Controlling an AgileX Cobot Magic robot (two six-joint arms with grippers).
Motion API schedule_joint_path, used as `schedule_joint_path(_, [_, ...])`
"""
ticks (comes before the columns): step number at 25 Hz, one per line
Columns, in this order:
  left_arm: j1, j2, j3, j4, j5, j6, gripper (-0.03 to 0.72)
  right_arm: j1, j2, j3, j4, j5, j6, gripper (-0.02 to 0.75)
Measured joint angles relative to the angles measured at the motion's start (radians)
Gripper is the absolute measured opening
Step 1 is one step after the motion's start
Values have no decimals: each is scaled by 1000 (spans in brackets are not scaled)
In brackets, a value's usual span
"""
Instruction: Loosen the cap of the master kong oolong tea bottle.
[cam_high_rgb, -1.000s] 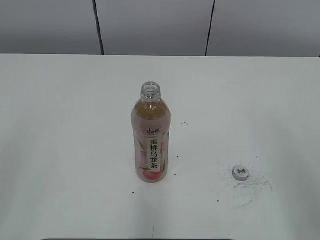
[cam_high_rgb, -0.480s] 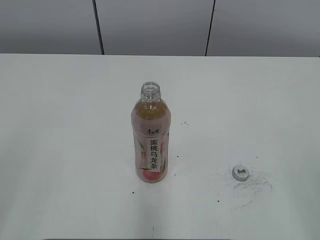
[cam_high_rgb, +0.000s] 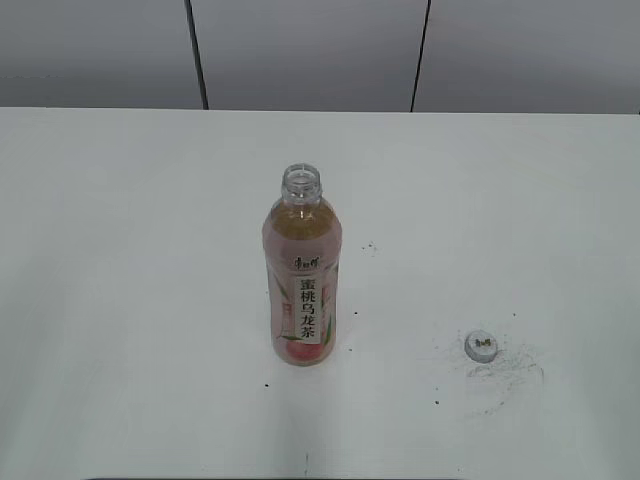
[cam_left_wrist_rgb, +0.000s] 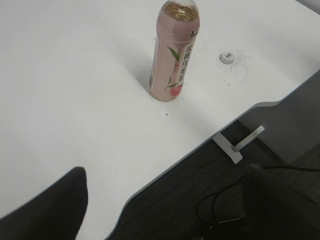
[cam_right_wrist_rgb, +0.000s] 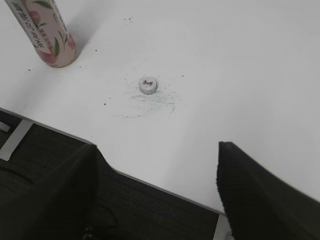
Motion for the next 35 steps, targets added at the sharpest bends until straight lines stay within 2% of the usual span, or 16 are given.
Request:
schedule_joint_path(6, [0, 0, 0, -1, 0, 0, 564, 0, 0, 0, 0, -3, 0, 555])
schedule_joint_path(8, [24, 0, 0, -2, 0, 0, 564, 0, -1, 0, 0, -3, 0, 555])
schedule_joint_path(10, [94, 0, 0, -2, 0, 1, 564, -22, -1, 0, 0, -3, 0, 555])
schedule_joint_path(11, [150, -1, 0, -2, -1, 1, 564, -51, -1, 0, 0, -3, 0, 555])
schedule_joint_path(18, [438, -94, 2, -1, -3, 1, 564, -345, -1, 0, 0, -4, 0, 555])
schedule_joint_path(22, [529, -167, 2, -1, -3, 1, 564, -417, -12, 0, 0, -4, 0, 555])
schedule_joint_path(28, [547, -211, 2, -2, -3, 1, 564, -418, -106, 0, 0, -5, 0, 555])
schedule_joint_path(35, [563, -212, 2, -2, -5, 1, 564, -418, -108, 0, 1, -8, 0, 555])
